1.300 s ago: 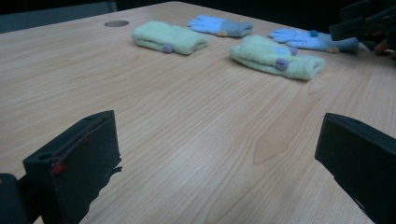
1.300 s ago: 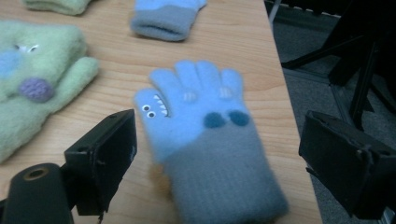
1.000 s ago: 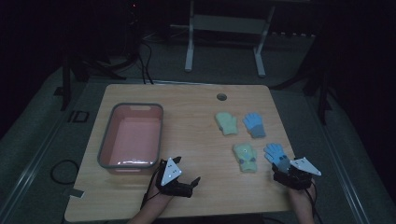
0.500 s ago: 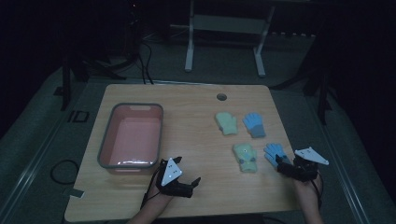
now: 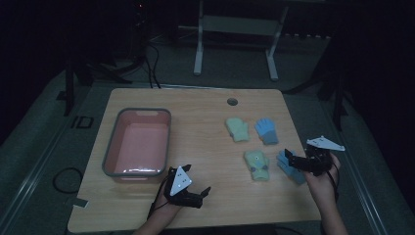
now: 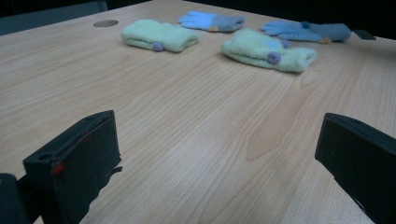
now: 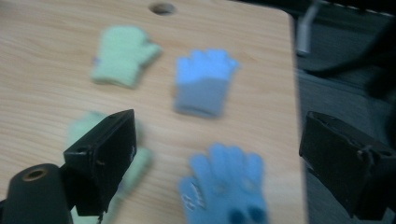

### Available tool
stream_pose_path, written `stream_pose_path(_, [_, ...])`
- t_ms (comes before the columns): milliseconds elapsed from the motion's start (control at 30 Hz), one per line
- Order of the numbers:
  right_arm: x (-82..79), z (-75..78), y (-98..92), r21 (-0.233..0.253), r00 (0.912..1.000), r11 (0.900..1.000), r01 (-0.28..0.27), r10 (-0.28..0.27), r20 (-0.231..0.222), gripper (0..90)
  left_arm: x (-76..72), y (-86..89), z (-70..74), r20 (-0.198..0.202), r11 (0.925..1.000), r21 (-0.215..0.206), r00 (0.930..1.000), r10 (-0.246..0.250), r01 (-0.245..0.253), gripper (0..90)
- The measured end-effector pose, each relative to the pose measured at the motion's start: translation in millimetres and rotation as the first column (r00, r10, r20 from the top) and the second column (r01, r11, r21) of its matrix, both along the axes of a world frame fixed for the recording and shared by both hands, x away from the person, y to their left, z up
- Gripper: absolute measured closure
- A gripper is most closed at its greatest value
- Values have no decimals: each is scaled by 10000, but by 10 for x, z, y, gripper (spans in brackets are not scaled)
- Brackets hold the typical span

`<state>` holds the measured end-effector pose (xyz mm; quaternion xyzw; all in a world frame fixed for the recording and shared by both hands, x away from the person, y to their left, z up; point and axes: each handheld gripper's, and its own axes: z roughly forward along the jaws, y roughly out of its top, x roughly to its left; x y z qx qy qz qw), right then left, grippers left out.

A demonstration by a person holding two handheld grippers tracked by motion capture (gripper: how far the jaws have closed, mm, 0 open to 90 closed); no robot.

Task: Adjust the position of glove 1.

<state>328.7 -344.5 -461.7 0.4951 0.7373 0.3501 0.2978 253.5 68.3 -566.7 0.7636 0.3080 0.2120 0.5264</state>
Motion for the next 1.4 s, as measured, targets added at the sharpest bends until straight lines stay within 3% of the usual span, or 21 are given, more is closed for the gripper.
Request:
stream_pose_path(333, [250,121,335,18,9975,9976,-692,692,-155,137,-12,3,-1,55,9999,-34,9999,100,-100,2])
stream_pose_path(500, [391,155,494,-161,9933,9934,-1132,1128,-243,227,-11,2,-1,42,10000,-23,10000,72,-72,2])
stream_pose_path(667, [543,144,645,-179,9849,9854,-1695,1687,-397,273,-20,1,-1,82,10000,-6,9999,84,-84,2])
stream_pose_path(900, [772,83,865,-234,9661,9689,-2465,2438,-851,319,-26,11,-2,81,9999,-57,9999,92,-91,2])
stream_pose_path(1167, [1034,30,1055,-179,9535,9598,-2800,2759,-1213,349,-19,15,-2,12,10000,-88,10000,47,-47,2])
stream_pose_path(1400, [1247,-81,1179,-218,9513,9609,-2761,2700,-1487,392,-19,17,-2,11,9999,-112,10000,-18,18,2])
